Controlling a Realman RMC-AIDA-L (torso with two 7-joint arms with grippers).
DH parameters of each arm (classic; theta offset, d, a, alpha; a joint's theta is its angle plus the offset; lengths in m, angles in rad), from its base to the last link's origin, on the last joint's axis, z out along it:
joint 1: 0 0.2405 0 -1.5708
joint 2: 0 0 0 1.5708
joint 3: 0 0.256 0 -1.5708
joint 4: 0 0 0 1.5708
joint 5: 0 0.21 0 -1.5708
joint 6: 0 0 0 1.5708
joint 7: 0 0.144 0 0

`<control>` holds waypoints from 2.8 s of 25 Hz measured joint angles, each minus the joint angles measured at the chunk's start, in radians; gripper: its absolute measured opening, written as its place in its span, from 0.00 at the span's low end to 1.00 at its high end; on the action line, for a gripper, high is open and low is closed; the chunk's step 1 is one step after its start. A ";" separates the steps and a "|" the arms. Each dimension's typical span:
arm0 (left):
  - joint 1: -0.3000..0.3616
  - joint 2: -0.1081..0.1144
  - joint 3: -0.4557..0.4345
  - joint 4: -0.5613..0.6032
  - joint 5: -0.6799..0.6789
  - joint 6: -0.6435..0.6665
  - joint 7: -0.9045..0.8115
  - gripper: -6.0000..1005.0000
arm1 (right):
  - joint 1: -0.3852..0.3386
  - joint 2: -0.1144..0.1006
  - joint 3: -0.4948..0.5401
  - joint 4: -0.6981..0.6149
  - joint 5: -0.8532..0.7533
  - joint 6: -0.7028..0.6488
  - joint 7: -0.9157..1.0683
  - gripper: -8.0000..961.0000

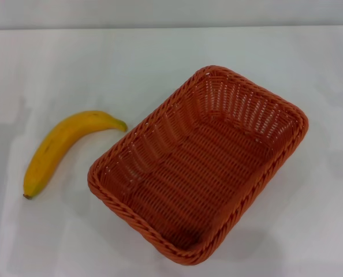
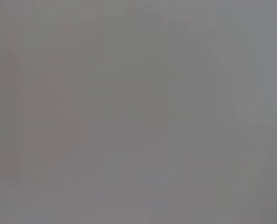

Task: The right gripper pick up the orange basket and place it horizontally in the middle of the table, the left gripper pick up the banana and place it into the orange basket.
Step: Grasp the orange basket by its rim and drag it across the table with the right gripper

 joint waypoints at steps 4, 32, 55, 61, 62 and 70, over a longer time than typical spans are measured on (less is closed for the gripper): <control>0.004 0.002 -0.009 -0.002 -0.012 0.010 0.000 0.88 | -0.007 0.009 0.001 -0.007 0.004 0.003 0.000 0.90; 0.028 0.007 0.002 -0.161 0.155 0.079 -0.217 0.87 | 0.278 -0.028 -0.312 -0.824 -0.988 -0.134 1.338 0.80; 0.054 0.011 0.003 -0.249 0.224 0.113 -0.353 0.86 | 0.603 0.169 -0.469 -0.706 -1.659 -0.105 1.640 0.89; 0.063 0.011 0.003 -0.255 0.226 0.112 -0.350 0.86 | 0.620 0.176 -0.550 -0.648 -1.662 -0.018 1.668 0.89; 0.063 0.011 0.003 -0.258 0.226 0.112 -0.350 0.86 | 0.622 0.177 -0.561 -0.638 -1.663 -0.003 1.671 0.88; 0.065 0.011 0.003 -0.263 0.226 0.110 -0.350 0.85 | 0.651 0.178 -0.600 -0.581 -1.672 0.053 1.689 0.74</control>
